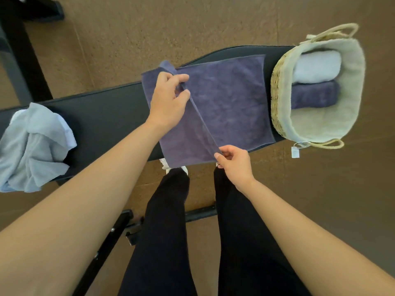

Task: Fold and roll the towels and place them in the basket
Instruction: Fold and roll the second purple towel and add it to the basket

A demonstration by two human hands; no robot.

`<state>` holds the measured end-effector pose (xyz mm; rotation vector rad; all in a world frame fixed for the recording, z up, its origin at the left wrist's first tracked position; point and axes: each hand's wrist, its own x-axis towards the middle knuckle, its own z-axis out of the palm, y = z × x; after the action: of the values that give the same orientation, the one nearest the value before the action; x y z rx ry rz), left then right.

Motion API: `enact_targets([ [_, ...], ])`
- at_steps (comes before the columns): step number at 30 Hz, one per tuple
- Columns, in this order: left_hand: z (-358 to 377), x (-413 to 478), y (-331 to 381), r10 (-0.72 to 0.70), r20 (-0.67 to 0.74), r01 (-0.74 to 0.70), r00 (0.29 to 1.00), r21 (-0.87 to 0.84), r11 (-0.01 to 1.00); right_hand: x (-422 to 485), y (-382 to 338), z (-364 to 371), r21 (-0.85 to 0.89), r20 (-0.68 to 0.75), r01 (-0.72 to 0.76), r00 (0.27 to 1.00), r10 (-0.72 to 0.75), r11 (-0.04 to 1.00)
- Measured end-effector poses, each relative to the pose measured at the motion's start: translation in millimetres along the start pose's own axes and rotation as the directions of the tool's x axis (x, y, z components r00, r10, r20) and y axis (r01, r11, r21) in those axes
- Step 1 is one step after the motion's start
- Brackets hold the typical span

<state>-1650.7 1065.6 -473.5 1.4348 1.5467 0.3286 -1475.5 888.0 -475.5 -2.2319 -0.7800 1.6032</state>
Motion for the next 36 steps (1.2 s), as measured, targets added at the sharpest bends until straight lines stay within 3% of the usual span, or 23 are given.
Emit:
enact_targets([
  [6,60.0,18.9,51.4,0.050,0.082,-0.052,0.995,0.023,0.998,9.9,27.0,-55.4,0.082,-0.199,-0.036,0.979,0.052,0.996],
  [18,147.5,50.7,112.0,0.025,0.173,-0.050,0.985,0.136,0.989,41.3,65.4,-109.5,0.188,-0.380,-0.104,0.909,0.170,0.977],
  [23,162.4,54.2,111.7,-0.008,0.366,0.017,0.931,-0.022,1.000,64.6,75.6,-111.5,0.245,-0.421,-0.186,0.864,0.277,0.952],
  [26,155.9,36.2,89.3,-0.088,0.268,0.085,0.959,0.020,0.996,74.8,78.7,-108.9,0.151,-0.428,-0.247,0.856,0.289,0.957],
  [30,136.9,-9.3,35.8,-0.314,-0.013,0.314,0.949,0.068,0.947,81.7,77.9,-100.8,0.133,-0.454,-0.256,0.843,0.288,0.958],
  [34,124.9,-59.6,-10.5,-0.547,-0.305,0.583,0.780,0.033,0.812,86.3,74.3,-95.2,0.159,-0.455,-0.257,0.838,0.302,0.953],
  [36,125.7,-78.6,-27.4,-0.686,-0.337,0.726,0.646,-0.009,0.688,89.2,74.6,-93.7,0.164,-0.440,-0.282,0.837,0.326,0.945],
])
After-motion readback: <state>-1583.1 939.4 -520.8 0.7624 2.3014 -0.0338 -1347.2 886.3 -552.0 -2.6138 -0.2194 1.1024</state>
